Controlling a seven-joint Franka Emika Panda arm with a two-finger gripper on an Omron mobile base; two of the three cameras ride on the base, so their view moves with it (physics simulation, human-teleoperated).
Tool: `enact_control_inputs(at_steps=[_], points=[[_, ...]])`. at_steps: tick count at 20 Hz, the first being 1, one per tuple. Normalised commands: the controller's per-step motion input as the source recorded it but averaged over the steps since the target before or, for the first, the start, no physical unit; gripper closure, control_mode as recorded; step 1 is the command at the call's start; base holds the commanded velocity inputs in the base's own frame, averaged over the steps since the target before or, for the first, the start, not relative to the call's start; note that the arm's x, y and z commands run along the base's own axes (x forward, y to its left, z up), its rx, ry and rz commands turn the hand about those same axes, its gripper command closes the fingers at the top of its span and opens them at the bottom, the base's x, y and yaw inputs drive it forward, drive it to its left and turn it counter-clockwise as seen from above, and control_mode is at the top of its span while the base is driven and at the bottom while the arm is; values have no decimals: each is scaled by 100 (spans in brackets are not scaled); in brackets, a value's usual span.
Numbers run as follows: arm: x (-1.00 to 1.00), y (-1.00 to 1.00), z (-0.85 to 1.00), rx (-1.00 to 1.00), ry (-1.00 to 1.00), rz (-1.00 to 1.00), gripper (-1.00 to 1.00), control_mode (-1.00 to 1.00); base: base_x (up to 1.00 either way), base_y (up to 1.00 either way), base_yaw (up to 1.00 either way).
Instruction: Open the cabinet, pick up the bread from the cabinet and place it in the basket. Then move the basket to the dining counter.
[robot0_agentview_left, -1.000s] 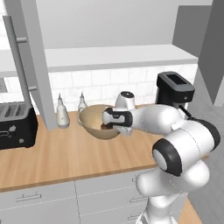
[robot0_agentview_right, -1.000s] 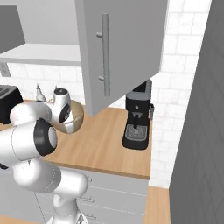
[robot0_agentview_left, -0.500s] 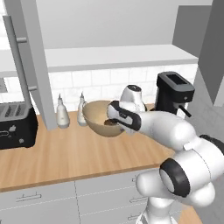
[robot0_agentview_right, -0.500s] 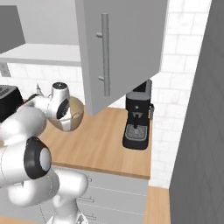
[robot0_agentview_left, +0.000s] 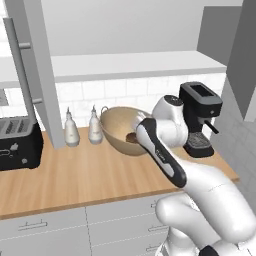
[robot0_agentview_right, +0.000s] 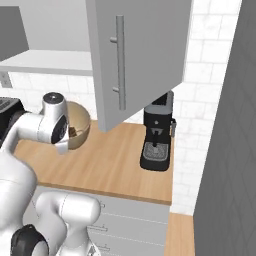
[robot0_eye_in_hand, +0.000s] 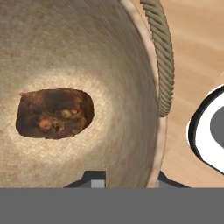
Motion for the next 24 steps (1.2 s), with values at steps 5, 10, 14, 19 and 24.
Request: enact_control_inputs(at_steps=[5, 10, 14, 19, 24], points=[[-77, -28, 61, -1, 3, -15, 100, -100, 0, 0, 0], [-81, -66, 18, 0, -1, 0, 100, -100, 0, 0, 0], [-83, -39, 29, 0, 0, 0, 100, -100, 0, 0, 0], [-76, -24, 42, 0, -10, 0, 100, -100, 0, 0, 0], [-30, 0, 15, 0, -5, 0, 100, 100, -43, 0, 0]])
